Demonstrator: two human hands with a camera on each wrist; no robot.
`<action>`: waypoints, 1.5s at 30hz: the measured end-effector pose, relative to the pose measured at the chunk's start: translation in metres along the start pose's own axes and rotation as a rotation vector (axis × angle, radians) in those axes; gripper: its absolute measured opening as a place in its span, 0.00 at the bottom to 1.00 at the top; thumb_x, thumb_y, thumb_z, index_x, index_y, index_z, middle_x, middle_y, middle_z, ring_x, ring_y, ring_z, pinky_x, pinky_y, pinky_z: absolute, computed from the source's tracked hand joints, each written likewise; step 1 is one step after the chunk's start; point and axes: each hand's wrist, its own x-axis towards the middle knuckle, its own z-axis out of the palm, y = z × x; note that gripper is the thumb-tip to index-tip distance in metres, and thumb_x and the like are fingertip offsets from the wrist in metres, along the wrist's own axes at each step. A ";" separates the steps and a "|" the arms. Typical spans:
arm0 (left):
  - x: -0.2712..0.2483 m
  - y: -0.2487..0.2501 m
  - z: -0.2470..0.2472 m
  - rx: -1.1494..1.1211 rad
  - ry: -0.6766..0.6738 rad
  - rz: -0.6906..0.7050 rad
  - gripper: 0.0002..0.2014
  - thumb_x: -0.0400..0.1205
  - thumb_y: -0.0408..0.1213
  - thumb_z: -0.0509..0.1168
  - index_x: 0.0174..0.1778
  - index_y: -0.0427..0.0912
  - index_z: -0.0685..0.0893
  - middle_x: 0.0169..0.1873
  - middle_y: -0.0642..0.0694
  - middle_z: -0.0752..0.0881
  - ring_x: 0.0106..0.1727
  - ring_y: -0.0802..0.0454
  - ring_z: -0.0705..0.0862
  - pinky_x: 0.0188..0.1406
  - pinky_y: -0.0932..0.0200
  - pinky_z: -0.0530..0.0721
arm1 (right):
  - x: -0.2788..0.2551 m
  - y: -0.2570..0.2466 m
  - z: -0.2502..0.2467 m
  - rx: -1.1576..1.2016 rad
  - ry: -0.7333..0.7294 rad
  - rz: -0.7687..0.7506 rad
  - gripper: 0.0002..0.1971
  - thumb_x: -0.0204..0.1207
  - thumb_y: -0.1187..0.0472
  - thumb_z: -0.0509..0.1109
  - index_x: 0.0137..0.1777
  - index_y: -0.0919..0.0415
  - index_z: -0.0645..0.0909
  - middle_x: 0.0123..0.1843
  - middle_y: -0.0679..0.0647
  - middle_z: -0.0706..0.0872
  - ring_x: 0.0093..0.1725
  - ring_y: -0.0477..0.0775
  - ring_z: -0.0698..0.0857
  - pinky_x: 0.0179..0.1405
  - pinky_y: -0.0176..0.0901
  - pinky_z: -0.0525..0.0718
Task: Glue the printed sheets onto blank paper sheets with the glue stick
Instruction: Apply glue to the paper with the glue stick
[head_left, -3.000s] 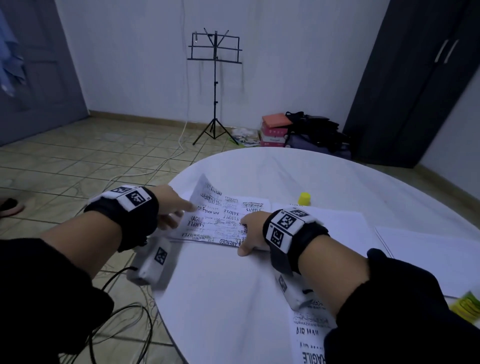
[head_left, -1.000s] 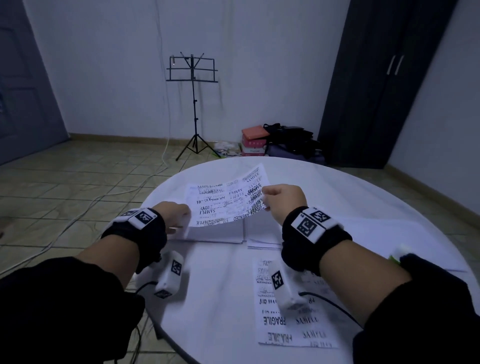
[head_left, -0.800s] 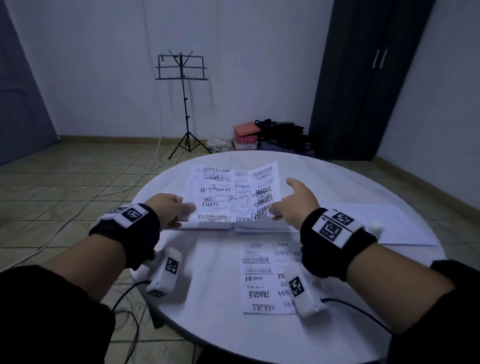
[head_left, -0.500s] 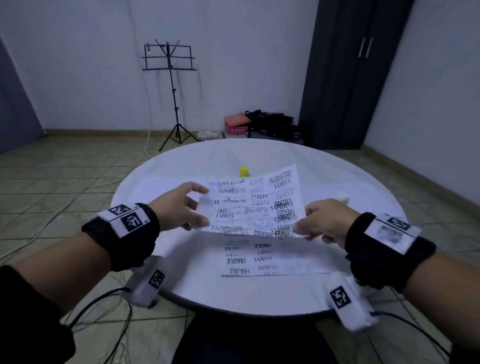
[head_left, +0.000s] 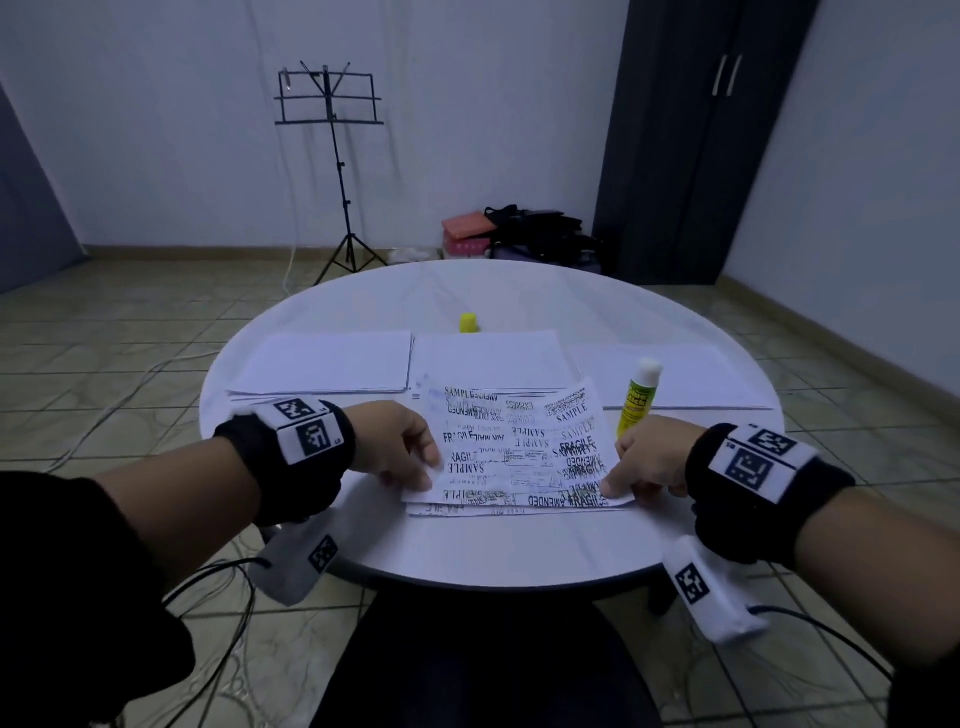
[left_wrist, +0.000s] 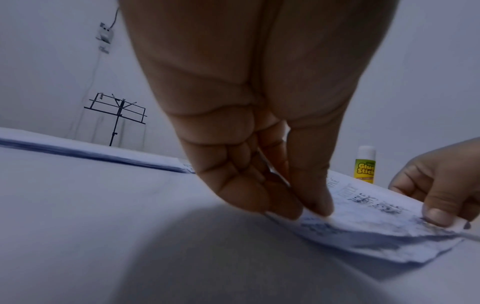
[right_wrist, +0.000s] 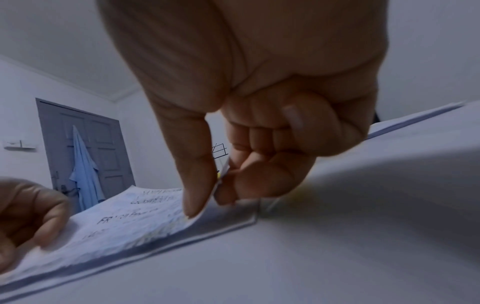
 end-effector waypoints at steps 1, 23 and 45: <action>0.001 0.000 0.001 0.008 -0.007 -0.005 0.11 0.71 0.32 0.78 0.39 0.50 0.83 0.23 0.56 0.82 0.27 0.55 0.80 0.33 0.68 0.80 | 0.001 0.001 0.000 -0.013 -0.002 -0.003 0.20 0.65 0.64 0.80 0.25 0.60 0.70 0.19 0.53 0.78 0.16 0.47 0.70 0.13 0.29 0.61; -0.003 0.002 0.004 0.125 -0.028 -0.017 0.15 0.70 0.40 0.79 0.48 0.53 0.82 0.37 0.50 0.84 0.21 0.64 0.77 0.35 0.68 0.76 | 0.005 0.000 0.001 -0.198 -0.005 -0.063 0.20 0.67 0.62 0.79 0.24 0.59 0.69 0.25 0.52 0.76 0.25 0.49 0.71 0.23 0.37 0.64; -0.001 0.003 0.007 0.212 -0.009 -0.012 0.16 0.71 0.40 0.78 0.51 0.53 0.82 0.36 0.51 0.84 0.16 0.70 0.75 0.25 0.75 0.72 | 0.008 -0.001 0.002 -0.207 0.000 -0.039 0.21 0.66 0.63 0.80 0.25 0.59 0.68 0.26 0.51 0.78 0.28 0.50 0.75 0.28 0.37 0.69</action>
